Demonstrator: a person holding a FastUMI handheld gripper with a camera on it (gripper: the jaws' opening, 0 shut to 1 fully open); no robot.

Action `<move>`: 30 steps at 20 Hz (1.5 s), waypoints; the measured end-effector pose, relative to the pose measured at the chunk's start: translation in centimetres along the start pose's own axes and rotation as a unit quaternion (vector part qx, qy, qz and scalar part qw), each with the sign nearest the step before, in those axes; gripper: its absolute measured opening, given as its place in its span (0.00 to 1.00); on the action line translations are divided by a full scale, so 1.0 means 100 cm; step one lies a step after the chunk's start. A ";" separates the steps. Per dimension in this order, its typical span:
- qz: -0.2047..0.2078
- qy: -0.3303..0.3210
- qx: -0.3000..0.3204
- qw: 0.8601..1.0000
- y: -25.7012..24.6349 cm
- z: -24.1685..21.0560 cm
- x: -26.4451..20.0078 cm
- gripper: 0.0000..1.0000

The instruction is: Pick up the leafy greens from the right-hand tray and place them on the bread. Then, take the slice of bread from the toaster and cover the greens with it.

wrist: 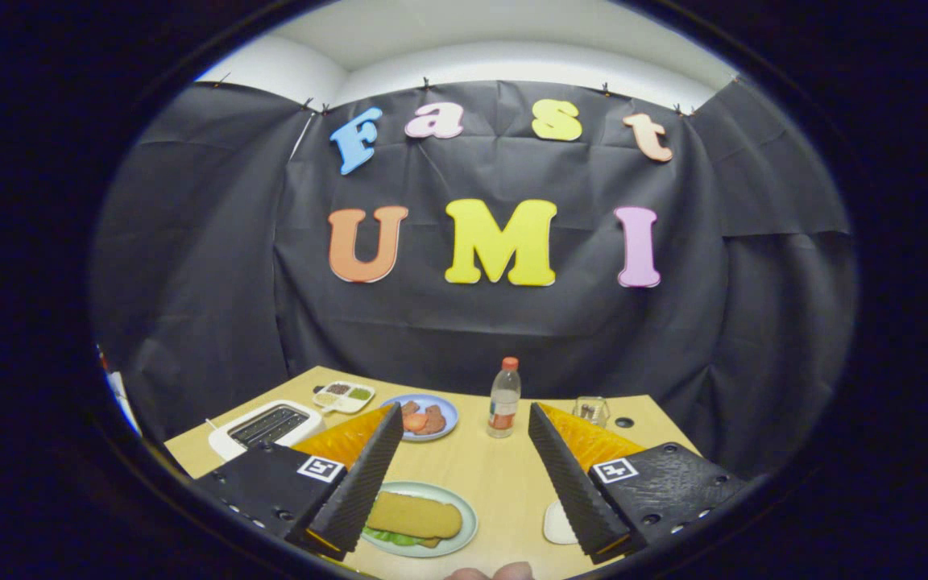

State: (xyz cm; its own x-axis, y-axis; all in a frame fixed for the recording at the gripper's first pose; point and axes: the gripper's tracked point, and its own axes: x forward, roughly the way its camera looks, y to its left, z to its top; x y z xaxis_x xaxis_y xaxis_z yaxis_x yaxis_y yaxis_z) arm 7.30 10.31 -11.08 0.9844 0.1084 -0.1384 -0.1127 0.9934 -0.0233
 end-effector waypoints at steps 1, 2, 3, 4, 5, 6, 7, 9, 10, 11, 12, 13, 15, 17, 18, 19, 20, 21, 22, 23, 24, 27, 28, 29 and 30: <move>-0.011 -0.007 0.003 1.000 -0.010 0.010 -0.005 0.96; -0.021 -0.012 0.006 1.000 -0.019 0.018 -0.011 0.96; -0.030 -0.016 0.009 0.999 -0.028 0.026 -0.018 0.96; -0.041 -0.020 0.012 0.999 -0.038 0.032 -0.023 0.96; -0.051 -0.025 0.013 0.998 -0.048 0.038 -0.027 0.96; -0.061 -0.031 0.012 0.998 -0.056 0.043 -0.031 0.96; -0.070 -0.035 0.010 0.997 -0.063 0.048 -0.035 0.96; -0.081 -0.039 0.009 0.996 -0.073 0.053 -0.042 0.96; -0.087 -0.040 0.010 0.995 -0.077 0.055 -0.044 0.96; -0.090 -0.040 0.010 0.995 -0.081 0.057 -0.045 0.96; -0.094 -0.042 0.011 0.995 -0.084 0.058 -0.044 0.96; -0.096 -0.044 0.013 0.994 -0.087 0.062 -0.043 0.96; -0.099 -0.051 0.015 0.994 -0.088 0.068 -0.041 0.96; -0.095 -0.053 0.013 0.994 -0.086 0.071 -0.035 0.96; -0.093 -0.052 0.009 0.994 -0.084 0.071 -0.031 0.96; -0.088 -0.051 0.005 0.995 -0.081 0.073 -0.028 0.96; -0.082 -0.051 0.002 0.995 -0.074 0.078 -0.027 0.96; -0.071 -0.057 0.002 0.996 -0.068 0.085 -0.026 0.96; -0.063 -0.063 0.000 0.996 -0.062 0.092 -0.024 0.96; -0.055 -0.067 -0.004 0.996 -0.058 0.096 -0.024 0.96; -0.052 -0.069 -0.007 0.996 -0.055 0.096 -0.021 0.96; -0.050 -0.062 0.003 0.997 -0.053 0.091 -0.020 0.96; -0.049 -0.062 0.000 0.997 -0.054 0.092 -0.018 0.96; -0.046 -0.061 -0.006 0.997 -0.052 0.092 -0.014 0.96; -0.041 -0.055 -0.014 0.998 -0.050 0.091 -0.012 0.96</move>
State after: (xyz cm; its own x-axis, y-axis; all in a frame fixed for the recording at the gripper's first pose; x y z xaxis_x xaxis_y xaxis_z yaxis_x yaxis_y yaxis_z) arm 7.90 5.60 -1.77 0.9991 0.0322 -0.0259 -0.0336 0.9978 -0.0572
